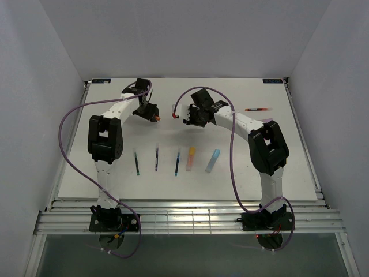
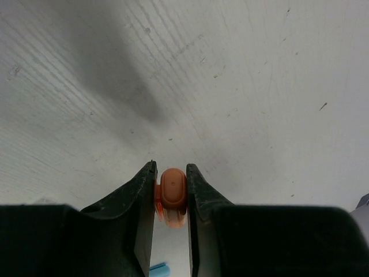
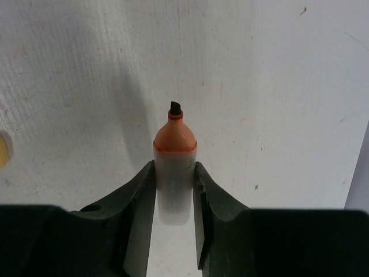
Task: Open the pen caps
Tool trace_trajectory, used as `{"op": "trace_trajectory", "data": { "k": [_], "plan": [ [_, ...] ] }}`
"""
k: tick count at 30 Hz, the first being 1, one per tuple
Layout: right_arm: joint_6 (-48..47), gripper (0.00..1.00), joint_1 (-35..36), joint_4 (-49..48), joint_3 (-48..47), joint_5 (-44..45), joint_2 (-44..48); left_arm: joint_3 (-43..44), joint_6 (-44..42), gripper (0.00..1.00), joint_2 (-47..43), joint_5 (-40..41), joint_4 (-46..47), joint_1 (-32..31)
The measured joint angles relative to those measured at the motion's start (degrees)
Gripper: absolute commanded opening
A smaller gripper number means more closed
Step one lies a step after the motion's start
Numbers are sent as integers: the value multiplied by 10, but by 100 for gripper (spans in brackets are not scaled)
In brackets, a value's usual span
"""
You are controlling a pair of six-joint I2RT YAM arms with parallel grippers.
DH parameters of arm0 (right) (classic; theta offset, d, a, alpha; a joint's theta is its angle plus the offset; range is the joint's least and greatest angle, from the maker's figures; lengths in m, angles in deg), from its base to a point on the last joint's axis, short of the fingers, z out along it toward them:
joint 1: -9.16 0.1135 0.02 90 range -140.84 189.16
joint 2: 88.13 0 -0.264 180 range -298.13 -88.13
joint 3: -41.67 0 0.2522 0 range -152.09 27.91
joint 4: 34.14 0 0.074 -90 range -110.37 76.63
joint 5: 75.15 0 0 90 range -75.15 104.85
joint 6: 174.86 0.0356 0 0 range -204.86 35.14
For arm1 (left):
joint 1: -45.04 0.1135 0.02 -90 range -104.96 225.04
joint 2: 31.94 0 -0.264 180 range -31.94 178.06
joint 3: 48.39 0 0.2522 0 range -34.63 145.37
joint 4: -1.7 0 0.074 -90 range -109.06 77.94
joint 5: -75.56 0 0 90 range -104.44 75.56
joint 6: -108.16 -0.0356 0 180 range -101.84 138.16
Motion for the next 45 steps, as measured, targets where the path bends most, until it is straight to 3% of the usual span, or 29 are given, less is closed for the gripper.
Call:
{"op": "trace_trajectory", "data": {
  "k": [10,16,25,32,45],
  "plan": [
    [-25,8,-22,-14,-13,-76,-52,22,52,0,39,1,-24,0],
    [-25,9,-23,-22,-13,-69,-71,-9,66,9,39,0,-16,0],
    [-21,16,-23,-41,-13,-48,-79,-82,89,39,1,-3,58,0],
    [-18,24,-23,-53,-13,-46,-87,-90,98,55,-2,-8,82,4],
    [-9,38,-22,-65,-15,-49,-95,-102,99,62,-9,-10,103,7]
  ]
}}
